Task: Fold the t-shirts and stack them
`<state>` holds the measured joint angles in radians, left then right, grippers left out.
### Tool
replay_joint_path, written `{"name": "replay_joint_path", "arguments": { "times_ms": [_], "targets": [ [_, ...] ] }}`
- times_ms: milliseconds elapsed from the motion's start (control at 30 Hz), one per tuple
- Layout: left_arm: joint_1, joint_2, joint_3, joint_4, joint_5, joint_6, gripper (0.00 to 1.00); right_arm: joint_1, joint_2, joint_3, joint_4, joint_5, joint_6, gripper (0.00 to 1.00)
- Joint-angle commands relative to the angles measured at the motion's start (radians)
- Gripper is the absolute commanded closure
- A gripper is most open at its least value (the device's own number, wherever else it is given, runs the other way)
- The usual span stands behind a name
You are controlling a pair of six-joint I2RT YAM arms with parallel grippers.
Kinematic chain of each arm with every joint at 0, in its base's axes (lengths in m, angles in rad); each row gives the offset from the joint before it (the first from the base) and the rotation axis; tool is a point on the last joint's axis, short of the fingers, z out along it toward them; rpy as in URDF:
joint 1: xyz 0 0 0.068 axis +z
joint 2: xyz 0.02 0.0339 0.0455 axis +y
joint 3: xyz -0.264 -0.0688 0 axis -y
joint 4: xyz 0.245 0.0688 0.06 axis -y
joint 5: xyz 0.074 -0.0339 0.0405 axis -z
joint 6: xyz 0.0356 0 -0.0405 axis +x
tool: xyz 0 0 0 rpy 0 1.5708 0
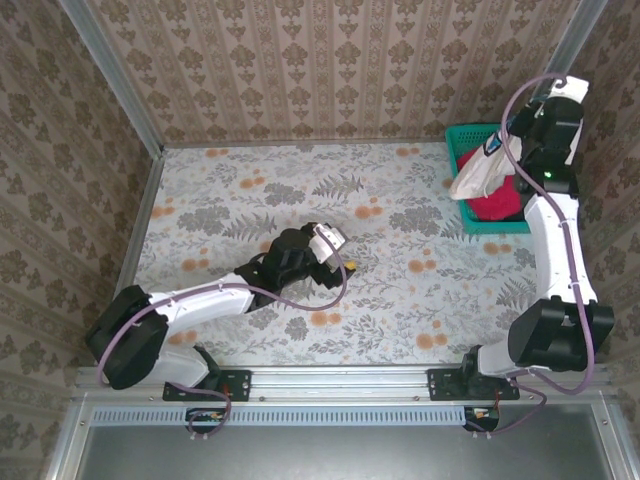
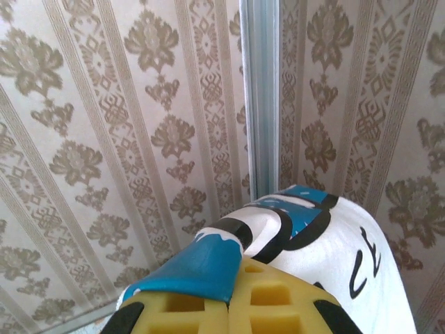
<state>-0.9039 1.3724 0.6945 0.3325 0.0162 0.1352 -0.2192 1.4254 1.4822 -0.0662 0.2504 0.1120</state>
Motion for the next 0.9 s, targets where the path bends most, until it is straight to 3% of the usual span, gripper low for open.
{"name": "replay_joint_path", "arguments": {
  "times_ms": [0, 200, 467, 700, 867],
  "targets": [
    [-0.007, 0.015, 0.023, 0.040, 0.016, -0.002, 0.00, 0.000, -0.071, 0.126, 0.029, -0.072, 0.021, 1.00],
    [0.011, 0.046, 0.011, 0.114, 0.025, -0.040, 0.00, -0.007, -0.080, 0.241, -0.017, -0.187, 0.029, 1.00],
    [0.035, 0.048, -0.006, 0.149, 0.062, -0.075, 0.00, -0.017, 0.015, 0.274, -0.173, -0.157, -0.010, 1.00],
    [0.109, 0.099, 0.021, 0.273, 0.186, -0.212, 0.00, -0.017, 0.017, 0.303, -0.209, -0.353, 0.033, 1.00],
    [0.119, 0.207, 0.144, 0.337, 0.238, -0.309, 0.00, -0.014, 0.028, 0.351, -0.251, -0.492, 0.086, 1.00]
  ]
}}
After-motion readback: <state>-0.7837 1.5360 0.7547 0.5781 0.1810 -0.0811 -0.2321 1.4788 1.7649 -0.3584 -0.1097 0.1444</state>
